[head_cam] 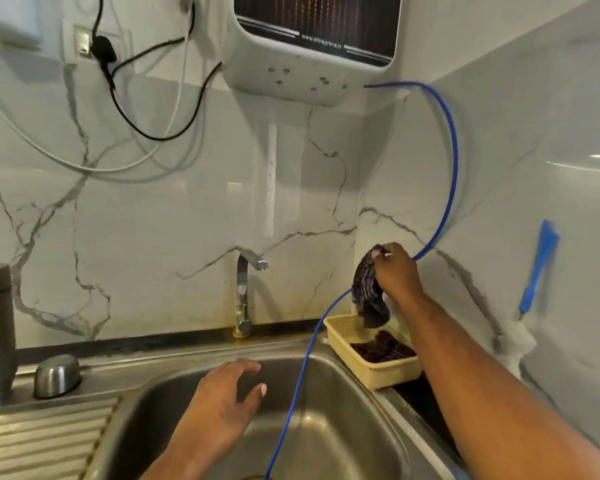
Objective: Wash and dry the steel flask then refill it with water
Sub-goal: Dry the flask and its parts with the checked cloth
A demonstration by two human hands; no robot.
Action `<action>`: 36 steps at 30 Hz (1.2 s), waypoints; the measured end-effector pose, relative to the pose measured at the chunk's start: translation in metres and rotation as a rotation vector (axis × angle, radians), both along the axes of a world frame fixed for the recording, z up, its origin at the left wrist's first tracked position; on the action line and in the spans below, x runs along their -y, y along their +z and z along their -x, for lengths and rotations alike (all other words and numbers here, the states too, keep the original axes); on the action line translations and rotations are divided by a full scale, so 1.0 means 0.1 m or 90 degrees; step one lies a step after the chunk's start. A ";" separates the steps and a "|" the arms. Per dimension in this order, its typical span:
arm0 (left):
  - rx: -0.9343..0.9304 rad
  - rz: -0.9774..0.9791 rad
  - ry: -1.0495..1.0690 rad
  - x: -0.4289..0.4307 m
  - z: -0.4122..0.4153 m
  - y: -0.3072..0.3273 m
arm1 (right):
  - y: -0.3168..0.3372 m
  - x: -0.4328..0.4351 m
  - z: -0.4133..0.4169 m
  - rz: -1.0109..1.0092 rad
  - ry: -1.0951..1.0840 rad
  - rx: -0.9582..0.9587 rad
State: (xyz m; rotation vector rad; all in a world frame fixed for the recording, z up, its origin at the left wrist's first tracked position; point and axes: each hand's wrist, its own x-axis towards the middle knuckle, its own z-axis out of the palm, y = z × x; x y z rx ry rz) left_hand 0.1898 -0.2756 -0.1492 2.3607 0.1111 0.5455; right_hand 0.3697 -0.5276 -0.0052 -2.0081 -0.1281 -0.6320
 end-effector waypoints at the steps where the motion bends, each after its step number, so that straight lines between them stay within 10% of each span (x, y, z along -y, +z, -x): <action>1: 0.023 0.061 -0.006 0.01 0.01 0.04 | 0.10 -0.03 0.12 -0.030 0.037 0.038; 8: 0.165 0.929 -0.385 0.10 0.26 0.47 | -0.07 -0.70 1.09 -0.391 0.456 -0.047; 14: 0.284 1.101 -0.333 -0.02 0.32 0.45 | -0.68 -1.35 1.67 -0.485 0.787 -0.277; 18: 0.291 1.075 -0.338 -0.02 0.37 0.51 | -0.88 -1.48 1.78 -0.486 0.889 -0.370; 31: 0.125 0.520 -0.110 -0.13 0.26 0.38 | -0.79 -1.21 1.45 -0.580 0.519 -0.137; 33: 0.071 0.372 -0.013 -0.17 0.23 0.29 | -0.79 -1.13 1.50 -0.442 0.526 -0.059; 36: 0.038 0.489 0.014 -0.20 0.18 0.09 | -0.97 -1.24 1.65 -0.125 0.620 -0.068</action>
